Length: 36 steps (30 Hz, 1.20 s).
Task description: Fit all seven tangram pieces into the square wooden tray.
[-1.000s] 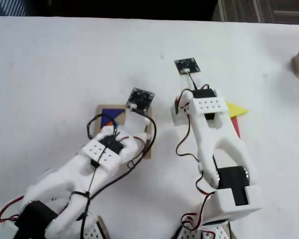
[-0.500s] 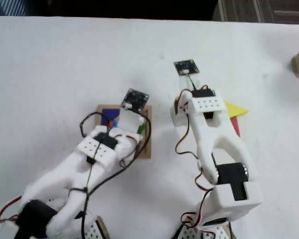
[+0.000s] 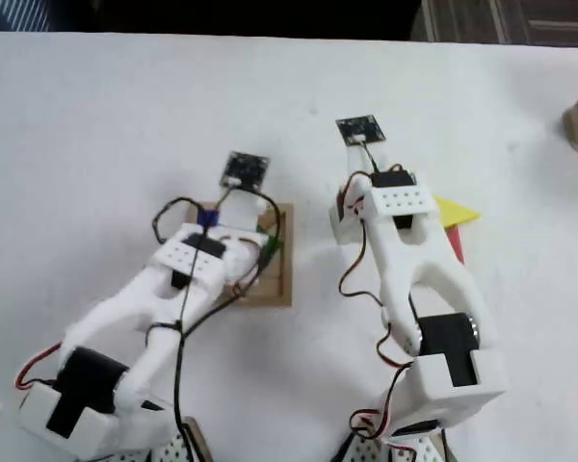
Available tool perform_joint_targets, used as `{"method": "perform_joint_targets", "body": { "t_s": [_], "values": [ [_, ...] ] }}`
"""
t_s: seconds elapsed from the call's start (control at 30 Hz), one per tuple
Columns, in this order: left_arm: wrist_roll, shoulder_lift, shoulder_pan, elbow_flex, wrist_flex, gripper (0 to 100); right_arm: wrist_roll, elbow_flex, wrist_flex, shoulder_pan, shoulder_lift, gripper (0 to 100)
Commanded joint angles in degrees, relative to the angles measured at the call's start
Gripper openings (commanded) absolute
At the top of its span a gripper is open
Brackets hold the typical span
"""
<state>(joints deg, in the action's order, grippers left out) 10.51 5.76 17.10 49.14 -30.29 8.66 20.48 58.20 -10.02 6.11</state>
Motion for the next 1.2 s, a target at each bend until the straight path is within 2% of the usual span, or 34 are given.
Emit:
{"method": "perform_joint_targets", "body": {
  "t_s": [0.0, 0.3, 0.53, 0.63, 0.77, 1.03, 1.17],
  "values": [
    [0.7, -1.6, -1.0, -3.3, 4.2, 2, -0.4, -2.4, 0.3, 0.5, -0.7, 1.8],
    [0.8, -0.9, -1.4, -3.8, 4.0, 2, -0.4, -2.4, 0.3, 0.6, -0.7, 1.8],
    [0.2, 16.0, 1.5, 7.3, 3.2, 2, -0.4, -2.4, 0.3, 0.5, -0.7, 1.8],
    [-4.0, 21.3, 4.4, 12.0, 2.9, 2, -0.4, -2.4, 0.3, 0.4, -0.7, 1.8],
    [-4.7, 17.4, 4.4, 10.2, 2.6, 2, -0.4, -2.4, 0.3, 0.2, -0.7, 1.8],
    [-4.6, 1.2, 4.0, -1.3, -2.5, 2, -0.4, -2.4, 0.3, 0.3, -0.7, 1.8],
    [-4.5, -0.1, 3.9, -2.6, -2.1, 2, -0.4, -2.4, 0.3, 0.3, -0.7, 1.8]
  ]
}}
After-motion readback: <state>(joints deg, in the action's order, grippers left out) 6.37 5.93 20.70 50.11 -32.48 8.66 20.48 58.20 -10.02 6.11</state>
